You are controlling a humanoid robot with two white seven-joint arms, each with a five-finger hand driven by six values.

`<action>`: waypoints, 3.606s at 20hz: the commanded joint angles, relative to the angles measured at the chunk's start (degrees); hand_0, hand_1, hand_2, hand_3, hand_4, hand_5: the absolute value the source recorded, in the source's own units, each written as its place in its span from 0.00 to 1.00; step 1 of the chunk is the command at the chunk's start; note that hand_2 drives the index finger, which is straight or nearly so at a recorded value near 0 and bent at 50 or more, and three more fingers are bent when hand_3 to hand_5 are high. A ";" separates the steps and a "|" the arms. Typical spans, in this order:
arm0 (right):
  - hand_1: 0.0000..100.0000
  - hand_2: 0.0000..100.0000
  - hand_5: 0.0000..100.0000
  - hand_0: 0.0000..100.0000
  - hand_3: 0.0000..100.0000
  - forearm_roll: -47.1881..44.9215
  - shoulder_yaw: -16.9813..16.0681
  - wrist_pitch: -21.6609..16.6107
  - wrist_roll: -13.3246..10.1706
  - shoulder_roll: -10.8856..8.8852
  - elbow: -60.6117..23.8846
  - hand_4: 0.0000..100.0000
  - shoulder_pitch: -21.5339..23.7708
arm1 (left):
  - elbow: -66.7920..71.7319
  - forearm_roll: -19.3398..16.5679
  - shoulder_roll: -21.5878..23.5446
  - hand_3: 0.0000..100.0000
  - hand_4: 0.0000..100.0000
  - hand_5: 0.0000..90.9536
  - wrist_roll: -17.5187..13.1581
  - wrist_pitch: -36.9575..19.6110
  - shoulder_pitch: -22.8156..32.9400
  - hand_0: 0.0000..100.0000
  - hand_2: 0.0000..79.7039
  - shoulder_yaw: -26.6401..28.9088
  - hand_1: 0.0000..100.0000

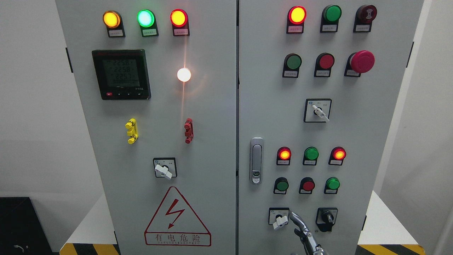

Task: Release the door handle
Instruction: 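Raise the right hand upward toward the silver door handle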

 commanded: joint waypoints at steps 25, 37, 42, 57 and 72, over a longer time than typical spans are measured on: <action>0.27 0.05 0.76 0.39 0.59 -0.63 -0.19 2.26 0.00 -0.24 -4.37 0.69 -0.46 | 0.00 -0.01 0.00 0.00 0.00 0.00 -0.03 -0.01 0.00 0.12 0.00 0.00 0.56; 0.36 0.04 1.00 0.49 0.93 19.21 -0.19 6.20 -2.20 2.74 -4.46 0.99 -6.34 | 0.00 -0.01 0.00 0.00 0.00 0.00 -0.03 -0.01 0.00 0.12 0.00 0.00 0.56; 0.36 0.04 1.00 0.50 0.97 26.86 1.83 8.33 -3.52 5.11 -4.37 1.00 -8.02 | 0.00 -0.01 0.00 0.00 0.00 0.00 -0.03 -0.01 0.00 0.12 0.00 0.00 0.56; 0.35 0.07 1.00 0.50 1.00 55.43 3.59 8.24 -8.00 7.40 -0.77 1.00 -10.12 | 0.00 -0.01 0.00 0.00 0.00 0.00 -0.03 -0.01 0.00 0.12 0.00 0.00 0.56; 0.34 0.05 1.00 0.49 1.00 70.03 8.51 16.85 -10.55 9.86 4.42 1.00 -13.11 | 0.00 -0.01 0.00 0.00 0.00 0.00 -0.03 -0.01 0.00 0.12 0.00 0.00 0.56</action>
